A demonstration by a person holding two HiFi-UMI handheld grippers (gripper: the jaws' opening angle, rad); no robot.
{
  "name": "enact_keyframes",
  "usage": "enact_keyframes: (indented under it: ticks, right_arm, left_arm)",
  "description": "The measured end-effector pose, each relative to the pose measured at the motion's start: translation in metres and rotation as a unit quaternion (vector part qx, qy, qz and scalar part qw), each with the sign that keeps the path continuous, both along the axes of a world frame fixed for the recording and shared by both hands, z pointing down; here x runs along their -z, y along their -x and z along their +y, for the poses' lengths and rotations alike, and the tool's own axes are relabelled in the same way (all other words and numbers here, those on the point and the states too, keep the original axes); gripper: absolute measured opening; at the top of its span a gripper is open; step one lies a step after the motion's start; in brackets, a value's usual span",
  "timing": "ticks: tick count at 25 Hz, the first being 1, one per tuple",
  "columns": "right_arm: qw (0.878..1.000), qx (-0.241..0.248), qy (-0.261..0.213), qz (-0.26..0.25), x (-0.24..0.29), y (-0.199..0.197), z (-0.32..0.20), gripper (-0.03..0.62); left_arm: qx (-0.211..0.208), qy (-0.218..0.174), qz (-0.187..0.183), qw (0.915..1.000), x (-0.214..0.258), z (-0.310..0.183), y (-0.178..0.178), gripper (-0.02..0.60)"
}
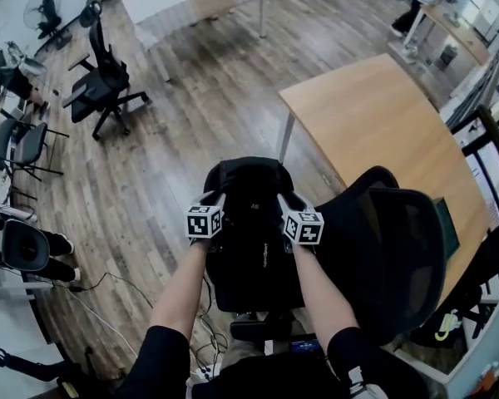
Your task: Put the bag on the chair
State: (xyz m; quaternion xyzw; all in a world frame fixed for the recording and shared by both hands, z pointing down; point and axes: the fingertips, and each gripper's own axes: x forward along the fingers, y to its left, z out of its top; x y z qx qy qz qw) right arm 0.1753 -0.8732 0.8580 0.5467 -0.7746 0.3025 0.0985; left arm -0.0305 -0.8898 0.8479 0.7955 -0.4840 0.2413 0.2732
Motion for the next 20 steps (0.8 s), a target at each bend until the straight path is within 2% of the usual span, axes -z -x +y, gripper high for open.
enact_keyframes:
  ticks: [3,5,8,9,13,16,18,20]
  right_arm:
    - [0.999,0.003,-0.031,0.014,0.035,0.002,0.025,0.121]
    - [0.997,0.008,-0.067,0.023,0.070,0.003,0.036,0.070]
    - [0.993,0.021,-0.118,0.021,0.129,0.008,0.066,0.012]
    - [0.991,0.026,-0.130,0.015,0.146,0.012,0.081,0.012]
    - [0.984,0.026,-0.173,-0.015,0.200,0.025,0.136,0.012]
    - [0.978,0.024,-0.208,-0.018,0.229,0.031,0.173,0.011]
    - [0.973,0.025,-0.231,-0.008,0.248,0.035,0.197,0.011]
    - [0.967,0.030,-0.252,-0.005,0.269,0.040,0.222,0.011]
  left_arm:
    - [-0.003,-0.022,0.016,0.9996,0.033,0.030,0.009,0.085]
    - [-0.007,-0.053,0.037,0.9979,0.062,0.045,0.010,0.045]
    - [-0.019,-0.094,0.075,0.9926,0.112,0.082,0.011,0.005]
    - [-0.021,-0.105,0.090,0.9902,0.128,0.098,0.013,0.005]
    - [-0.023,-0.162,0.146,0.9757,0.192,0.156,0.026,0.004]
    - [-0.033,-0.198,0.180,0.9630,0.232,0.194,0.030,0.004]
    - [-0.036,-0.223,0.190,0.9553,0.255,0.218,0.032,0.003]
    - [-0.039,-0.248,0.186,0.9500,0.274,0.242,0.036,0.003]
